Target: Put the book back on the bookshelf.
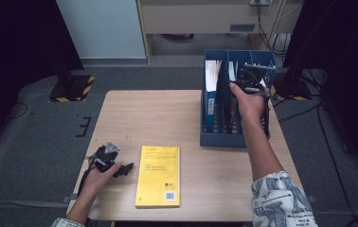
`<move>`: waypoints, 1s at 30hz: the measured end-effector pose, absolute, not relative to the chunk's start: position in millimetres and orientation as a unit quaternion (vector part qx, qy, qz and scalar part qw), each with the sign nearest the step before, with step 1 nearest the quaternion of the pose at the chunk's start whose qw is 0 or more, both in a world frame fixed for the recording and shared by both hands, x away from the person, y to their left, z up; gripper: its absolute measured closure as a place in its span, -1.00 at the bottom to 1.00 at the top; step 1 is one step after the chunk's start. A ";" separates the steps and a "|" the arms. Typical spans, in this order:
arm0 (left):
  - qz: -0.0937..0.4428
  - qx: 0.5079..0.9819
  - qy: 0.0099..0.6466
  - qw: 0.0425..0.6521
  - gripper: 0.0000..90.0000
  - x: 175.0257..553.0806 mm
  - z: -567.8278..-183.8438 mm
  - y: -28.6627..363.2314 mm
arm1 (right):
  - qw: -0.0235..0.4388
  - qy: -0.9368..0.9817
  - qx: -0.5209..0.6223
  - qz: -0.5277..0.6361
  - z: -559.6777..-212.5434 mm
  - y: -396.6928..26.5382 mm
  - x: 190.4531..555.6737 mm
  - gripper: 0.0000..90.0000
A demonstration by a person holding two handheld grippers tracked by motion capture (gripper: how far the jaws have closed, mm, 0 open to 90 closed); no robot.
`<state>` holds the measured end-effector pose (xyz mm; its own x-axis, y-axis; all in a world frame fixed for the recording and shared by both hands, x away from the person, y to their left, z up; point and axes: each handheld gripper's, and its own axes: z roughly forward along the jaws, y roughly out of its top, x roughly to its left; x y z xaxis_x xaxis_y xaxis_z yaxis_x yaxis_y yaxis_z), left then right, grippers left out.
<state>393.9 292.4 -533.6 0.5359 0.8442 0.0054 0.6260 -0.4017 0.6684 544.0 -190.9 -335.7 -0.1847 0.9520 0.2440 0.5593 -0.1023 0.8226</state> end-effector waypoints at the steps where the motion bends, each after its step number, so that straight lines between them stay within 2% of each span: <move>1: 0.175 0.819 0.449 0.312 -1.00 393.9 -533.6 292.5 | 0.220 0.634 0.598 0.439 -335.8 -192.1 542.7 -0.13; 19: 0.175 0.819 0.449 0.312 -1.00 393.8 -533.6 292.3 | 0.222 0.670 0.548 0.448 -330.4 -200.6 513.0 -0.52; 30: 0.175 0.819 0.449 0.312 -1.00 393.8 -533.6 292.2 | 0.224 0.682 0.531 0.450 -329.8 -200.3 500.9 -0.58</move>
<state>393.8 292.2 -533.6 0.5350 0.8448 0.0052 0.6268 -0.4011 0.6680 500.9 -200.3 -329.8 -0.3356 0.9263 0.1714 0.5227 0.0318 0.8519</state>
